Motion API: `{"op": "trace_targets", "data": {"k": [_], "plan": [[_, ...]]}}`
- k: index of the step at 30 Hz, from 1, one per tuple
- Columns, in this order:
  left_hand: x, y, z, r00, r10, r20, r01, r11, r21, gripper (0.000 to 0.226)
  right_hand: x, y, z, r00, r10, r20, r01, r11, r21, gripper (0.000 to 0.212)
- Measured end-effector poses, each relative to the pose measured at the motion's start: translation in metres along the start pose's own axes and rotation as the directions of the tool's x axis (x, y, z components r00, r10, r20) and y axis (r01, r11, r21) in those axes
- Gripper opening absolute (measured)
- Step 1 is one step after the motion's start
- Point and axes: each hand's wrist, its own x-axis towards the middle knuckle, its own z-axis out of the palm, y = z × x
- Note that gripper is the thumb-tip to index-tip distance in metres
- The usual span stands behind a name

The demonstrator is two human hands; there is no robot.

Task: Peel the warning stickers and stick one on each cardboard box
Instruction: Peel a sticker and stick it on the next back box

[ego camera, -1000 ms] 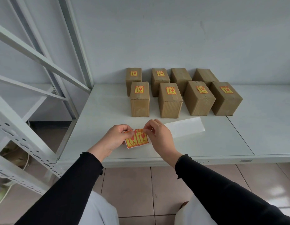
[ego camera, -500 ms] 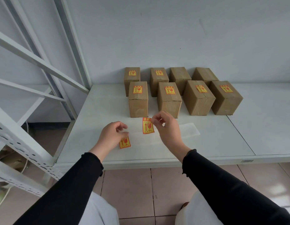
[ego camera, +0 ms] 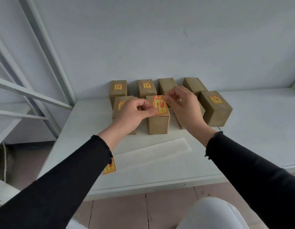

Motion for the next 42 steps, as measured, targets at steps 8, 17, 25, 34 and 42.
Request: {"op": "trace_targets", "data": {"k": [8, 17, 25, 34, 42], "plan": [[0.09, 0.023, 0.03, 0.998, -0.042, 0.051, 0.039, 0.998, 0.053, 0.014, 0.076, 0.048, -0.012, 0.996, 0.092, 0.004, -0.092, 0.996, -0.008, 0.01], [0.225, 0.015, 0.061, 0.987, -0.157, 0.036, 0.152, 0.982, 0.108, 0.023, 0.187, 0.116, 0.021, 0.953, 0.3, 0.04, -0.296, 0.951, -0.093, 0.006], [0.286, -0.017, 0.09, 0.932, -0.359, 0.048, 0.348, 0.925, 0.153, 0.023, 0.218, 0.174, 0.058, 0.908, 0.391, 0.147, -0.358, 0.909, -0.212, 0.008], [0.298, -0.03, 0.102, 0.899, -0.426, 0.1, 0.414, 0.902, 0.119, 0.041, 0.215, 0.203, 0.073, 0.893, 0.418, 0.167, -0.363, 0.888, -0.283, 0.011], [0.303, -0.034, 0.107, 0.894, -0.438, 0.097, 0.418, 0.891, 0.177, 0.043, 0.215, 0.207, 0.08, 0.888, 0.437, 0.147, -0.384, 0.877, -0.29, 0.011]]}}
